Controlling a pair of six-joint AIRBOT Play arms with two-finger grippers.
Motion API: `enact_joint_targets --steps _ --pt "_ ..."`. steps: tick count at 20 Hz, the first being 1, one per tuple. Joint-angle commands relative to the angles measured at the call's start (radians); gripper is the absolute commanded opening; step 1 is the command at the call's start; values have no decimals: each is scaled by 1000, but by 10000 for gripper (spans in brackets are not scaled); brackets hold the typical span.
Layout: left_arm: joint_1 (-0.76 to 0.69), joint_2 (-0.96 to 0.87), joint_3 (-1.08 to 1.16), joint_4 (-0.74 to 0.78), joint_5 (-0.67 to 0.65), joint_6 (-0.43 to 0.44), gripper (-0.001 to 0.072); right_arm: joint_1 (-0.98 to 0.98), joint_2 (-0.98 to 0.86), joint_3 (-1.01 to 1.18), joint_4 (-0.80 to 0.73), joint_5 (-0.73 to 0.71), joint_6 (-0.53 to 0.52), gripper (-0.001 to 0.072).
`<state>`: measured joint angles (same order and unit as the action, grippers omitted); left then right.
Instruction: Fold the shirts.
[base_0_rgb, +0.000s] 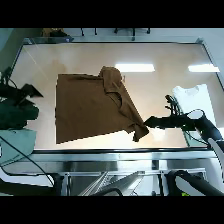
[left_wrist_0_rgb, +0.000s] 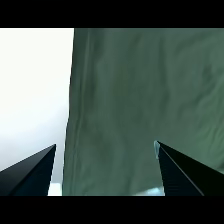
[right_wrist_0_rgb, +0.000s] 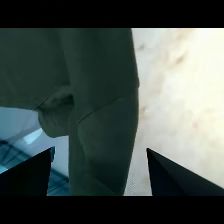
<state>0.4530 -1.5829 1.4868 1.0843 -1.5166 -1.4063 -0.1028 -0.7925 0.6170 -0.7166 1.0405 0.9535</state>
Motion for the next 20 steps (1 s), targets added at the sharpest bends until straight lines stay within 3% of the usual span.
enact_joint_targets --steps 1,4,10,14,15,18,20 --pt "21 132 -361 25 83 39 698 6 10 4 5 64 -78 654" --pt "21 179 -561 36 175 64 698 6 7 5 21 64 -94 654" --pt "8 178 -737 24 287 92 699 6 -2 5 37 64 -95 653" --pt "-50 178 -740 -157 295 192 682 7 -20 5 48 60 -117 644" --pt "-72 178 -740 -171 302 199 563 7 -34 5 48 61 -121 644" --pt "-128 178 -740 -164 317 220 17 37 -80 6 48 60 -177 644" --pt "-138 178 -740 -163 326 222 20 71 -108 20 47 43 -199 644"
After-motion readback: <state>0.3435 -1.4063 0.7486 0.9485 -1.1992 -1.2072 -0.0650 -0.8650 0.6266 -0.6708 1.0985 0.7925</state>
